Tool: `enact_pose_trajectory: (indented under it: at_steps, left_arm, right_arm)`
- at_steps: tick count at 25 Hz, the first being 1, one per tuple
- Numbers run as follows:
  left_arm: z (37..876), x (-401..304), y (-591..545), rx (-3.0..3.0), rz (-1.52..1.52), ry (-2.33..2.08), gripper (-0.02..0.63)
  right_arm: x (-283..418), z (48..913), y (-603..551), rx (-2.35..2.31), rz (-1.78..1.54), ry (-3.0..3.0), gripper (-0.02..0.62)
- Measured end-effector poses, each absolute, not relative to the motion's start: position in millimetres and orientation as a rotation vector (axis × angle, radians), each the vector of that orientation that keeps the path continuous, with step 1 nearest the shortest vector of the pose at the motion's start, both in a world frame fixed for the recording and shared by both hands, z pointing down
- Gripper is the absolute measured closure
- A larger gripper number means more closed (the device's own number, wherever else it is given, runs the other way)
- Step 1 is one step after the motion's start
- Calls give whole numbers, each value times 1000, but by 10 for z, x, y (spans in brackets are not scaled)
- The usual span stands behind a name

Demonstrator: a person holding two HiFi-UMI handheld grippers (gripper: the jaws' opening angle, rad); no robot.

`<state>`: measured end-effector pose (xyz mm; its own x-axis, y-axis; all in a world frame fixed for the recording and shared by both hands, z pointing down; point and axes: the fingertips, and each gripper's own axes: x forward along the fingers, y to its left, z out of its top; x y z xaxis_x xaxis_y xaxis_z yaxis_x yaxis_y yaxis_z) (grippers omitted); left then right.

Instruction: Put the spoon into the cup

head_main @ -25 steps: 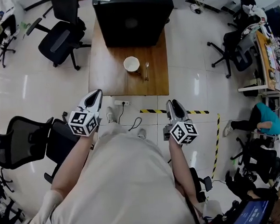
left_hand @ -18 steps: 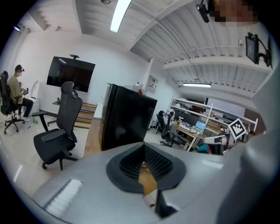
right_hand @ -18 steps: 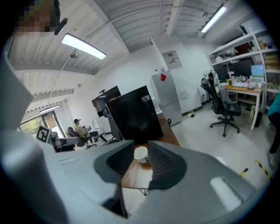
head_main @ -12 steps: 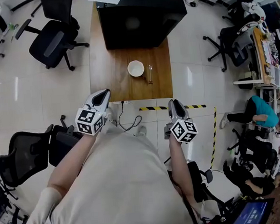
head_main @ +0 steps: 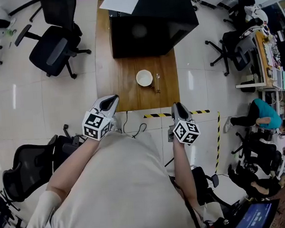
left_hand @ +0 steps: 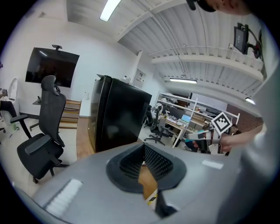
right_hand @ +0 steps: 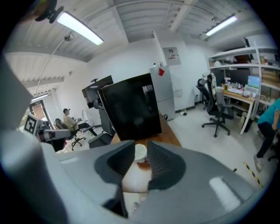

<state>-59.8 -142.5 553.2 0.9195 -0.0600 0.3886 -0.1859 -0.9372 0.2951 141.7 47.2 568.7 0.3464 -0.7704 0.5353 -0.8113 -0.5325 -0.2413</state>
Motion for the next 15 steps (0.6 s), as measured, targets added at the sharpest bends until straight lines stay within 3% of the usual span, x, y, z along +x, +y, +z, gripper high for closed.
enact_pose_trajectory:
  at_steps: [15]
  left_arm:
    - [5670,-457,-1404,2728,582,-253,601]
  right_arm:
    - [1710,6014,484,2339,970,-1491,508]
